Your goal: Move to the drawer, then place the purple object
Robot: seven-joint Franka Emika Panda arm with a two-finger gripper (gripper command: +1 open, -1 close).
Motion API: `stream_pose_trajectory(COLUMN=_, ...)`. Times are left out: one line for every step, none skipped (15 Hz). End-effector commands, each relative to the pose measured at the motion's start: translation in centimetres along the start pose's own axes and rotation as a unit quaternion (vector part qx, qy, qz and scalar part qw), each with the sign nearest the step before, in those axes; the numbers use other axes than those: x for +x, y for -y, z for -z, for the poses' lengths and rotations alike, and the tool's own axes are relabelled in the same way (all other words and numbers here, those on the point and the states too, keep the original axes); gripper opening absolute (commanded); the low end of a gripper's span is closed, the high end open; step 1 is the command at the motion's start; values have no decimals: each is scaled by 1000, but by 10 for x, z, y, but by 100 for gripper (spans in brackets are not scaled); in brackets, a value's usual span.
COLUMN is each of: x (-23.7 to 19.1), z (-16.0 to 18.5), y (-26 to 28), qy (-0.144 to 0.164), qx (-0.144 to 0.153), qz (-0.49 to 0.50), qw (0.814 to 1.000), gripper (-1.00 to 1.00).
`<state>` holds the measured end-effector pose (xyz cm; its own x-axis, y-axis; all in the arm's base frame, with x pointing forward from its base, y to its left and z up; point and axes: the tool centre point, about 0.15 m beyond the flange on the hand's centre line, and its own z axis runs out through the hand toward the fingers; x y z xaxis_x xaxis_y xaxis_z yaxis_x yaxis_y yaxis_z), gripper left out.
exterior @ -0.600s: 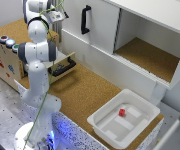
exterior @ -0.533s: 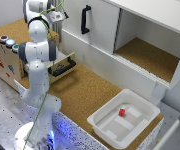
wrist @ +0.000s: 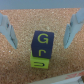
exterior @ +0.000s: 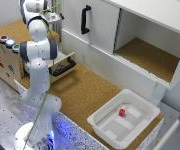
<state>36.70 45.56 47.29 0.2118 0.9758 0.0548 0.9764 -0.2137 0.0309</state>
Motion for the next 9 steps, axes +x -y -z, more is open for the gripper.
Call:
stream_pose_trajectory(x=25, z=3, y=-4, qy=87, qx=-2, qz=-16, qw=996, gripper=-100)
stream_pose_trajectory(x=23, z=3, y=-5, qy=86, qx=-2, qz=-17, qw=996, gripper=-100)
stream_pose_trajectory(x=21, z=6, y=-7, qy=86, qx=-7, qz=-22, qw=996, gripper=-100)
stream_pose_trajectory(x=17, z=10, y=-9, qy=83, qx=-12, qz=-28, qw=996, gripper=-100)
stream_pose_trajectory(x=13, z=16, y=-10, qy=79, qx=-16, qz=-30, qw=996, gripper=-100)
stream_pose_trajectory(x=9, z=24, y=-10, qy=74, qx=-21, qz=-34, qw=996, gripper=-100)
stream_pose_trajectory(x=3, z=31, y=-10, qy=70, qx=-27, qz=-37, qw=996, gripper=-100)
stream_pose_trajectory(x=-4, z=37, y=-9, qy=71, qx=-32, qz=-38, qw=996, gripper=-100)
stream_pose_trajectory(x=-12, z=38, y=-7, qy=80, qx=-37, qz=-38, qw=995, gripper=-100)
